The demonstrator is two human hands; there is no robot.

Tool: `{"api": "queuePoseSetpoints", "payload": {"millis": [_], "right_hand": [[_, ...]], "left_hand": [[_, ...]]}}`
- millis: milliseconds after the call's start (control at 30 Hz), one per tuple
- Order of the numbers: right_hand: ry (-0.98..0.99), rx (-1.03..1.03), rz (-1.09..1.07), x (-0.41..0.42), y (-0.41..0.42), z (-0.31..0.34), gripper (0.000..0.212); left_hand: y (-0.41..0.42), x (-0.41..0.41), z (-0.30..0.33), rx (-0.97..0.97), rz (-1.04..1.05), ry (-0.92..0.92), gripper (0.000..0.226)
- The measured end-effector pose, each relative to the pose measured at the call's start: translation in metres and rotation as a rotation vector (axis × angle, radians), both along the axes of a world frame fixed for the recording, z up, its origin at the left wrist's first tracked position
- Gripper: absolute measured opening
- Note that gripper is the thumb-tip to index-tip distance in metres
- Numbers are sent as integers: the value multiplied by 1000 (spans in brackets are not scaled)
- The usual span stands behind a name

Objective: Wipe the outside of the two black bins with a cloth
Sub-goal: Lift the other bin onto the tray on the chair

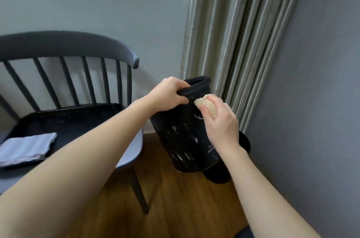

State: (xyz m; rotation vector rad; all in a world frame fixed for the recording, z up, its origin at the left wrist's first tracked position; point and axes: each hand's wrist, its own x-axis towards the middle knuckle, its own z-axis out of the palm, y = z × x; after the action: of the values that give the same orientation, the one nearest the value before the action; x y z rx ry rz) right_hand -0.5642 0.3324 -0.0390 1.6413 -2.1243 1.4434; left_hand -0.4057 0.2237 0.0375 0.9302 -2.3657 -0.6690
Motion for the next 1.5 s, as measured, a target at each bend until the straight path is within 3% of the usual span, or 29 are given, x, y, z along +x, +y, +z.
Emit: {"api": "queuePoseSetpoints", "payload": {"millis": [267,600,1067,1500], "right_hand": [[104,-131,99,64,19,83,32],[114,-192,286,154,6,125,36],[120,-124,440,226,-59,116,36],[160,-89,437,258,-120,111,39]], "left_hand": [[38,91,92,-5,45,94,29],[41,188,147,29,121,91,34],[-7,261,146,40,267,108,37],[-76,291,138,-9,248,75,39]]}}
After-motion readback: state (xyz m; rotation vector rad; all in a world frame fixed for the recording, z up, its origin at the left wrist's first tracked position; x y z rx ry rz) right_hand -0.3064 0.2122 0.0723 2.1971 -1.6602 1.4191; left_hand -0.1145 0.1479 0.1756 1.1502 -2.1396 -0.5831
